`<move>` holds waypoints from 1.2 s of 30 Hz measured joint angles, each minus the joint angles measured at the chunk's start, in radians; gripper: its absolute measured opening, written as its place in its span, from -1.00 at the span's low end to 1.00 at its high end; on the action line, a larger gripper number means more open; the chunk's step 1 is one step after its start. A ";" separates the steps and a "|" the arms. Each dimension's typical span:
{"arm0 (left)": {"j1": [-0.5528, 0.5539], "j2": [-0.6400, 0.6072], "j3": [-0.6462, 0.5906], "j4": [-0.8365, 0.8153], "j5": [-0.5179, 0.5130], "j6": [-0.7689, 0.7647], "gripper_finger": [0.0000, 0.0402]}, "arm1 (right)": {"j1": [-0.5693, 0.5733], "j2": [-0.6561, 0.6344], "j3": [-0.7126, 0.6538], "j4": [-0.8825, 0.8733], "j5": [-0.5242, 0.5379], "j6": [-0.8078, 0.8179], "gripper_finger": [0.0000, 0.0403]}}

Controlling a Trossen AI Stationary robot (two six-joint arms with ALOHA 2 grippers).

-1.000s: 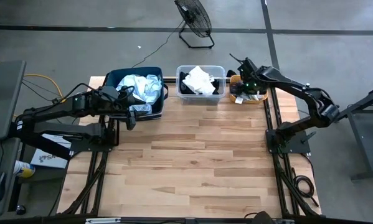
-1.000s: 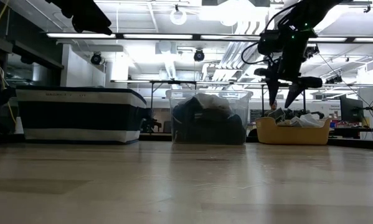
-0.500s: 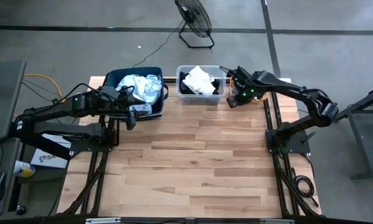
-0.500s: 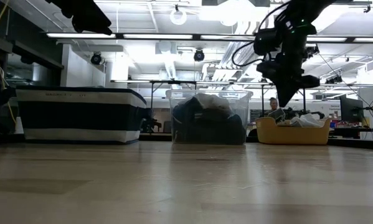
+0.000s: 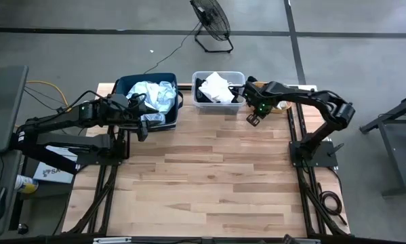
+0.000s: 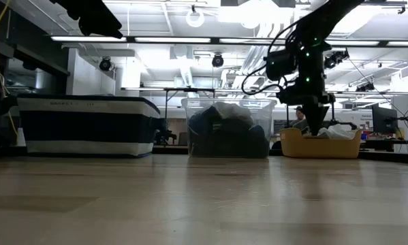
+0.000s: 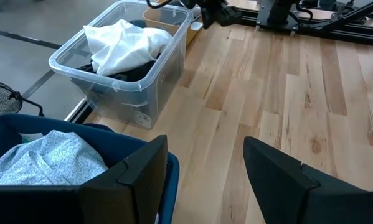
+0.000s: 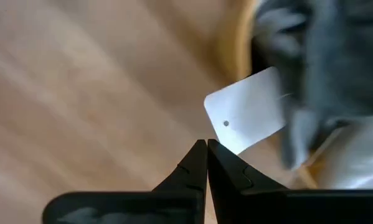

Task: Pick & Place Cloths
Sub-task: Adjust the gray sock in the yellow bin

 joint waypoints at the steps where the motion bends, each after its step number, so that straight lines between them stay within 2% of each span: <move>1: 0.000 0.000 0.000 0.000 0.000 0.000 0.02 | -0.003 0.002 0.000 0.011 0.024 0.000 -0.98; 10: 0.000 0.000 0.000 -0.007 -0.002 0.000 0.02 | -0.073 0.002 0.000 0.076 0.153 0.112 -0.98; 22: 0.000 0.000 0.000 -0.007 -0.002 0.000 0.02 | -0.208 0.002 0.000 0.108 0.156 0.348 -0.98; 36: 0.000 0.000 0.000 -0.007 -0.001 0.000 0.02 | -0.246 0.002 0.000 0.126 0.089 0.380 -0.98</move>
